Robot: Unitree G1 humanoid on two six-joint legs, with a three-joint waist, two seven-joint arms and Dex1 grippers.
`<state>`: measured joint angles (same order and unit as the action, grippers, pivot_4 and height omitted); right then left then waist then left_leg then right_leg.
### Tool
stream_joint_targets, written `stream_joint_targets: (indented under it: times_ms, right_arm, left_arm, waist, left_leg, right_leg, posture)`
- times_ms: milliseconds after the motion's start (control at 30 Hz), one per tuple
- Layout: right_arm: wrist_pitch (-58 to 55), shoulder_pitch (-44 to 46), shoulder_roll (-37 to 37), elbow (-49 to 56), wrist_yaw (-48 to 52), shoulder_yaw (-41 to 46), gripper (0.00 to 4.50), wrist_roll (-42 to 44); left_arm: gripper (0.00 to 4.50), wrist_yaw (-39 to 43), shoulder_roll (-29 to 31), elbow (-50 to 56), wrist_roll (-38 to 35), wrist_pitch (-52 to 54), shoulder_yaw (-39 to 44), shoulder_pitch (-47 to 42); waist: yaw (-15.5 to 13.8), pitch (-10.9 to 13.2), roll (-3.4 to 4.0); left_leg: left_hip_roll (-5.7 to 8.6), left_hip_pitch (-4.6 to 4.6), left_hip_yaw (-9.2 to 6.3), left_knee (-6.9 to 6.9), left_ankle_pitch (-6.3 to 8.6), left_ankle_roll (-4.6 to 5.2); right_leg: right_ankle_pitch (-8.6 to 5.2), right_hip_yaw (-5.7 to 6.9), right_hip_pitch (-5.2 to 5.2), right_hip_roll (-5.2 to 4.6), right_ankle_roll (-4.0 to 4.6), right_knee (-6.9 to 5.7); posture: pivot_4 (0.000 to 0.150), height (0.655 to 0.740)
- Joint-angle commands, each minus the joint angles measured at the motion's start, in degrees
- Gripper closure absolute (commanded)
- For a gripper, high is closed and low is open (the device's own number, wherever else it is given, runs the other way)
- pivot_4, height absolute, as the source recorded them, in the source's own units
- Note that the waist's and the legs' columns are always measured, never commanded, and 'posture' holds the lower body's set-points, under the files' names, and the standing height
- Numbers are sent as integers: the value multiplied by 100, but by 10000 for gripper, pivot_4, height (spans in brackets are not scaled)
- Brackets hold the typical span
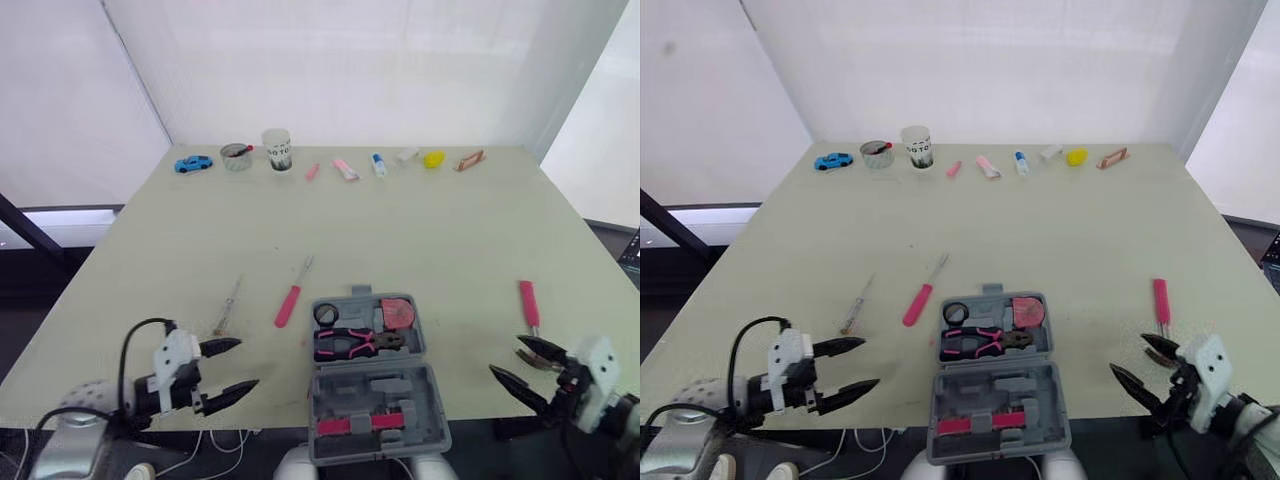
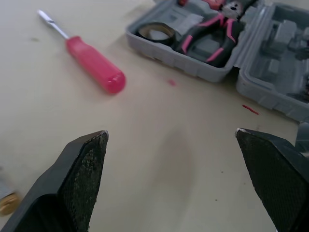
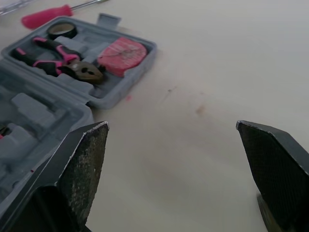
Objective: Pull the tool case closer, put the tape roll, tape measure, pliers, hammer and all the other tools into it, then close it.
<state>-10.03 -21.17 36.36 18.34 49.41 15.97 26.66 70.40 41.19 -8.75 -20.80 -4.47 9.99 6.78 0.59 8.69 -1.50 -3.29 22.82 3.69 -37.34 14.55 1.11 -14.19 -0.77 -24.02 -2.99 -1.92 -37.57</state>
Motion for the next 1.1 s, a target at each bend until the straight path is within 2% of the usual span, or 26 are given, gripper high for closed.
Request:
stream_joint_targets:
  times_ms: [33, 133, 267, 300, 333, 633, 833, 1100]
  right_arm:
    - [64, 340, 291, -182, 396, -245, 2642, -143]
    - [82, 593, 390, -397, 590, -416, 14082, -182]
    - [180, 1155, 539, -925, 977, -1108, 33500, -622]
    - [238, 1298, 518, -1037, 1021, -1233, 39072, -704]
    - [283, 1389, 503, -1111, 1053, -1303, 44299, -747]
    - [749, 2257, 475, -2028, 1357, -2064, 44299, -1423]
    - [1275, 2655, 355, -2787, 1382, -2476, 44299, -1900]
    - [1535, 3018, 108, -3201, 1409, -2743, 44299, -2156]
  left_arm:
    - [7594, 218, 29, -260, 89, -215, -184, -316]
    - [22157, 294, 56, -487, 204, -251, -332, -482]
    - [41388, 472, -23, -703, 333, -187, -685, -693]
    - [45000, 514, -52, -765, 363, -234, -768, -786]
    - [45000, 535, -67, -810, 386, -270, -817, -851]
    - [45000, 821, -179, -1374, 773, -531, -1397, -1562]
    - [45000, 879, -241, -1805, 984, -541, -1625, -1795]
    - [45000, 815, -370, -1930, 1085, -668, -1717, -1817]
  waist:
    - [0, 1, -2]
    - [0, 1, -2]
    - [17, 4, -7]
    - [9, 4, -7]
    - [6, 4, -7]
    - [-2, 5, -9]
    - [7, 6, -9]
    - [8, 4, -8]
  left_leg:
    - [0, -2, -2, -5, 0, 0]
    - [0, -6, -12, -6, -1, 1]
    - [0, -7, -10, -6, -1, 1]
    - [0, -6, -11, -9, -1, 1]
    - [0, -7, -12, -11, -1, 1]
    - [2, -8, -15, -15, -2, 1]
    - [1, -7, -18, -15, -2, 1]
    - [1, -33, -17, -25, -3, 1]
  right_leg:
    - [0, 0, 3, 2, -1, -5]
    - [0, 3, 10, 9, 0, -9]
    - [1, 0, 10, 13, -1, -7]
    - [1, 0, 11, 12, -1, -10]
    - [1, 1, 13, 12, -2, -13]
    - [14, 3, 17, 15, -22, -15]
    - [14, 3, 17, 19, -24, -15]
    - [15, -1, 35, 19, -23, -32]
  posture:
    - [1500, 7400]
    - [1500, 7400]
    - [1500, 7400]
    - [1500, 7400]
    - [1500, 7400]
    - [1500, 7400]
    - [1500, 7400]
    - [1500, 7400]
